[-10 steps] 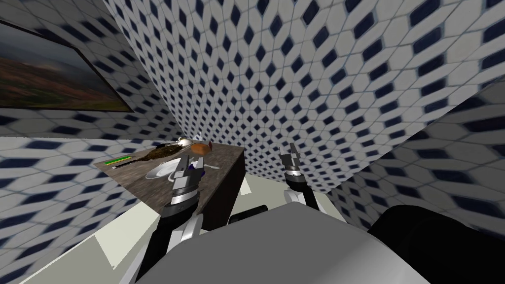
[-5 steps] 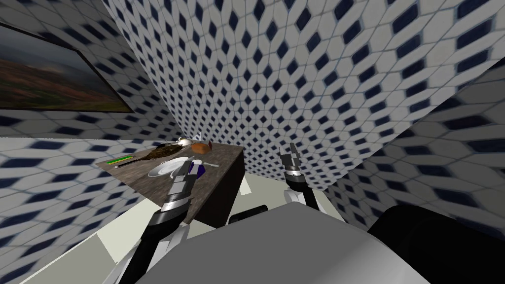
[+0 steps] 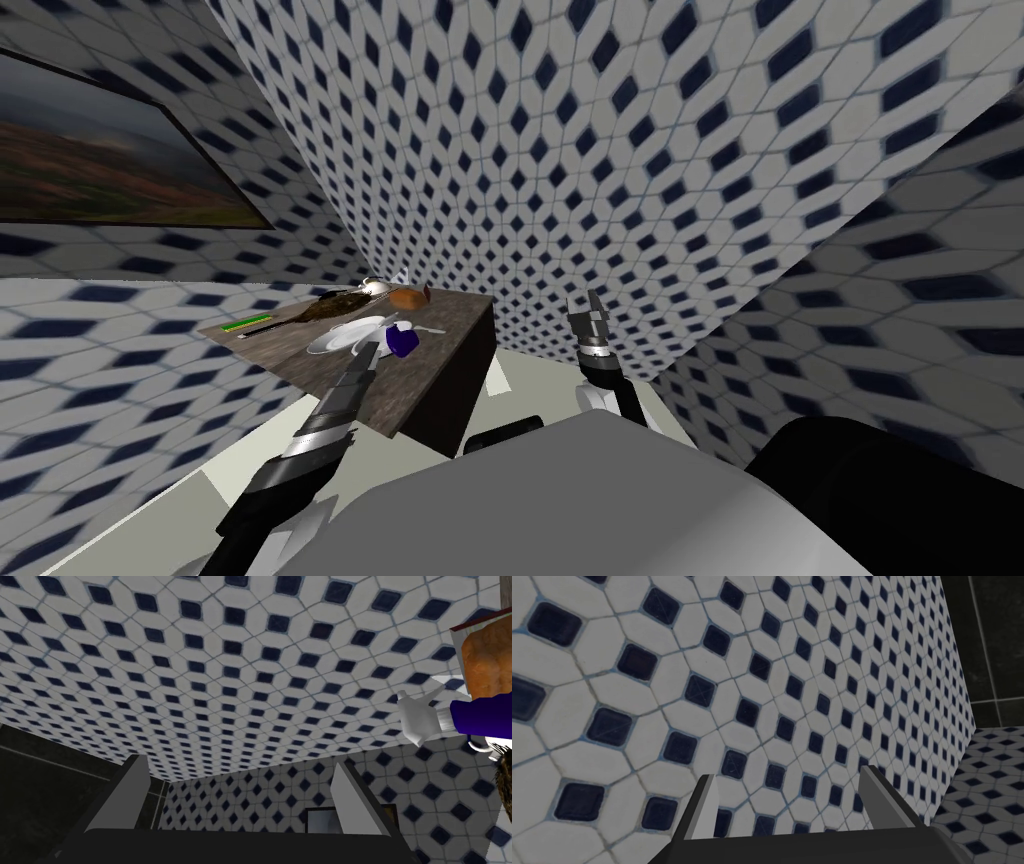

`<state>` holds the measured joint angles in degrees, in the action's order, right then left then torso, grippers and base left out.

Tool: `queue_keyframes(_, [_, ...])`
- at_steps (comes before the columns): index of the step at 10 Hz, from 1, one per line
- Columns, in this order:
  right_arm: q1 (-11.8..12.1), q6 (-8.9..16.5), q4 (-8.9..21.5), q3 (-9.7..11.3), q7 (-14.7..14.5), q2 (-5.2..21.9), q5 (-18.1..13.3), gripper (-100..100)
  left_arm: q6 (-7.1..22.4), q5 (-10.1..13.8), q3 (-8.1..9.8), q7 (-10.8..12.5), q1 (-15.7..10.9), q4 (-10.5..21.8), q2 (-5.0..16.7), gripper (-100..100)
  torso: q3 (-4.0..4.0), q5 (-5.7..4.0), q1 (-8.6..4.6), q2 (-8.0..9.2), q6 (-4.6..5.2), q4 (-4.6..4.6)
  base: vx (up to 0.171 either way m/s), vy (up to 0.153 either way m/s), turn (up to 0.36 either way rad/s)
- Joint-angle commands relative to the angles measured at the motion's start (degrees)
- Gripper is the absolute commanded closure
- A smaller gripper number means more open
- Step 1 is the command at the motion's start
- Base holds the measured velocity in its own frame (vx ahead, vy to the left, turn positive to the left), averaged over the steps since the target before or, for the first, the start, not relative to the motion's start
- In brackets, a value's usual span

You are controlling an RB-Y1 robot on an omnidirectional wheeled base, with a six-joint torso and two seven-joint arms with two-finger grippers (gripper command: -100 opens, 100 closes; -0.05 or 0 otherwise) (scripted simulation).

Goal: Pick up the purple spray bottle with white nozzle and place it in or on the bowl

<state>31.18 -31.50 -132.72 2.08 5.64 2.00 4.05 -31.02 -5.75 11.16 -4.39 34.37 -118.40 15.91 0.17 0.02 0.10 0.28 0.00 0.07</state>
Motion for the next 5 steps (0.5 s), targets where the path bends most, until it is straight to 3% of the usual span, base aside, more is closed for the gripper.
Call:
queue_keyframes(1, [0.00, 0.00, 0.00, 0.00, 0.00, 0.00, 0.00, 0, 0.58, -0.91, 2.20, -1.12, 0.99, 1.63, 1.61, -100, 0.00, 0.00, 0.00, 0.00, 0.00, 0.00, -0.062, 0.009, -0.042])
queue_keyframes(5, [0.00, 0.00, 0.00, 0.00, 0.00, 0.00, 0.00, 0, 1.07, -3.16, 7.11, -3.50, 2.83, 6.63, 5.93, -100, -0.05, 0.01, 0.02, -0.09, 0.02, -0.02, -0.048, 0.018, -0.070])
